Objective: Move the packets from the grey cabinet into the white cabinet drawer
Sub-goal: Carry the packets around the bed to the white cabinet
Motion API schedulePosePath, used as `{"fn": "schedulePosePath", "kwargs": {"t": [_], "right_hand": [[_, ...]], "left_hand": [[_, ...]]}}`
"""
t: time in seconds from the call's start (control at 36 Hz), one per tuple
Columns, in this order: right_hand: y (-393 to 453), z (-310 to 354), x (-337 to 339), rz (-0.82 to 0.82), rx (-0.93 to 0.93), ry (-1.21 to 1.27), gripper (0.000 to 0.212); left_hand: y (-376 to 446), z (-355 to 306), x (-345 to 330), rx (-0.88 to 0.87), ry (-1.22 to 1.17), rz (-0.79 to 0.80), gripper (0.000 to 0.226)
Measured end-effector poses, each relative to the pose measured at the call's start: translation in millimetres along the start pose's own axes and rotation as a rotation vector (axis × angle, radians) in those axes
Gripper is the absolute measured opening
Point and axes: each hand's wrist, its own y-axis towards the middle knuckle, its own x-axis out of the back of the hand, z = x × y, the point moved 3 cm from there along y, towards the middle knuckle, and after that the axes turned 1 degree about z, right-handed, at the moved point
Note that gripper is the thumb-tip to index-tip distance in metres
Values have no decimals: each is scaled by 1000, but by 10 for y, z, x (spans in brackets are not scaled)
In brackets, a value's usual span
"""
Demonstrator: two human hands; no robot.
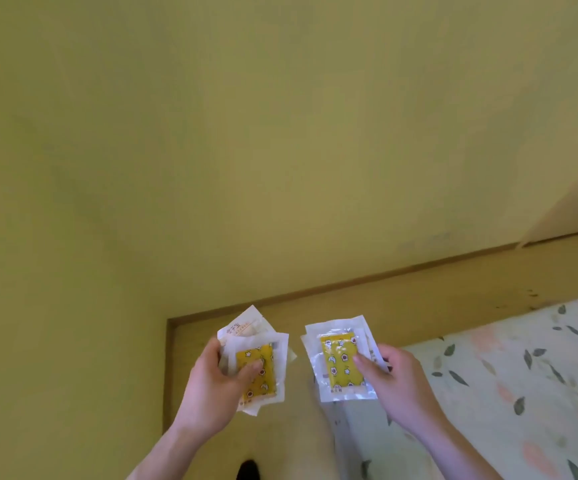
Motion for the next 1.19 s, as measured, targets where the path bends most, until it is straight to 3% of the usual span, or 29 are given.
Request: {"fn": "schedulePosePath", "kwargs": {"t": [0.17,0.33,0.72,0.94,1.19], "right_hand": [[566,132,18,-136,-143,84,34],[1111,230,277,-261,-244,179,16],[2922,-68,1297,-422,-320,333,13],[3458,-261,2066,-622,-358,339,14],[4005,-586,2801,-869,-479,266,13]], "left_hand": [[1032,-456,56,-36,96,104,28],[1977,-1035,-380,-133,142,252,34],[3768,-2378,-1889,-225,148,497,32],[4575,-2897,-2952,-231,212,663,34],[5413,-3494,-4314,-272,205,954,34]]}}
